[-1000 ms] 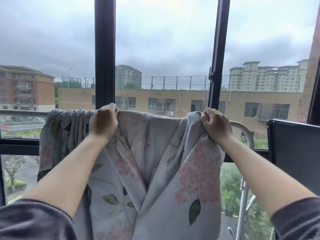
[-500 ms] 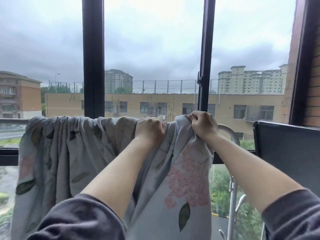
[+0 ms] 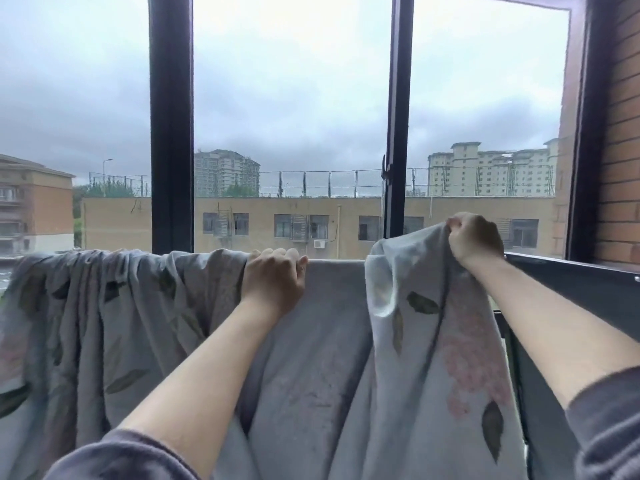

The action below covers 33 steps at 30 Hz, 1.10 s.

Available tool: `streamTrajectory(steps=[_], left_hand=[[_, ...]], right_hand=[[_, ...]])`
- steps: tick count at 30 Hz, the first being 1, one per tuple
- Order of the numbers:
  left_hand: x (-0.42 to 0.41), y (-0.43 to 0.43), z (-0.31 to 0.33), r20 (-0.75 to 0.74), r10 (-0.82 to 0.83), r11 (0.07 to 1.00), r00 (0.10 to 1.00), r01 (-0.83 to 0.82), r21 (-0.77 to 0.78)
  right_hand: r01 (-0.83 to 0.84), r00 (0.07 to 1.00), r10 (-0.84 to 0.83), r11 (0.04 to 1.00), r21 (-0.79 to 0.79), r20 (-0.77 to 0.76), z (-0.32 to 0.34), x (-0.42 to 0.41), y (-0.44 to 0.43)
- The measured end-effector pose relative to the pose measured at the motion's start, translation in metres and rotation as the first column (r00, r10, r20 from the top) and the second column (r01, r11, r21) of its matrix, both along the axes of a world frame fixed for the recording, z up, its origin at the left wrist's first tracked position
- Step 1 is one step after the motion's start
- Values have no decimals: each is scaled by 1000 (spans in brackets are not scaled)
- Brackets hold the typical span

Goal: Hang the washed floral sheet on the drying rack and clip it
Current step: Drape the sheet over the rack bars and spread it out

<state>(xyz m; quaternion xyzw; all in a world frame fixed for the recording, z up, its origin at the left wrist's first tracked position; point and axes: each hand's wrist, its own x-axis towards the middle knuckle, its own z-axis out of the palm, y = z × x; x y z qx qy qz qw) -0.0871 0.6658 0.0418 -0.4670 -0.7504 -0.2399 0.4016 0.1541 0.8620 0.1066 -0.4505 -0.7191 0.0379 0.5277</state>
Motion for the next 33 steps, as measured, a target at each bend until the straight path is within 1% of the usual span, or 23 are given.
streamTrajectory(steps=[2, 3, 4, 7, 10, 12, 15, 16, 18, 20, 22, 24, 26, 28, 31, 33], left_hand=[[7, 6, 1, 7, 11, 1000, 1000, -11, -7], [10, 9, 1, 15, 15, 1000, 1000, -15, -8], [13, 11, 1, 23, 15, 1000, 1000, -15, -2], [13, 11, -1, 26, 36, 999, 999, -36, 17], [9, 10, -4, 52, 50, 999, 997, -50, 9], [9, 8, -15, 35, 40, 999, 999, -40, -5], [14, -1, -40, -59, -16, 998, 998, 20, 57], [18, -5, -47, -66, -40, 995, 997, 45, 85], [25, -15, -66, -16, -77, 991, 997, 78, 106], [28, -27, -90, 33, -84, 993, 996, 81, 82], [25, -45, -119, 19, -16, 1000, 1000, 16, -2], [19, -61, -146, -15, 25, 998, 1000, -25, -51], [15, -82, -172, -4, 28, 996, 1000, -28, -82], [10, -105, -200, 37, 32, 992, 999, -28, -120], [1, -138, -241, 97, 62, 976, 993, -40, -213], [-8, -165, -267, 165, 109, 964, 980, -64, -258]], right_hand=[[-67, 984, 78, 995, -69, 163, -22, -4, 1], [-118, 973, 133, 989, -86, 189, -34, -8, 2], [-163, 969, 176, 983, -88, 174, -44, -9, 1], [-231, 969, 235, 971, -53, 77, -59, -8, -2], [-285, 957, 285, 958, 6, 57, -70, -12, -11], [-274, 960, 265, 956, 103, 90, -79, -18, -24], [-258, 959, 219, 938, 233, 180, -94, -27, -49], [-266, 952, 208, 926, 269, 224, -99, -30, -56], [-295, 939, 209, 899, 325, 273, -116, -37, -69], [-293, 930, 181, 890, 349, 319, -136, -44, -79], [-303, 905, 140, 875, 378, 400, -162, -51, -91], [-331, 871, 111, 852, 405, 478, -188, -55, -101], [-376, 828, 125, 847, 376, 546, -219, -60, -116], [-407, 783, 157, 861, 304, 602, -253, -66, -134], [-475, 684, 273, 871, 128, 677, -297, -77, -163], [-514, 593, 348, 858, 8, 727, -321, -90, -187]])
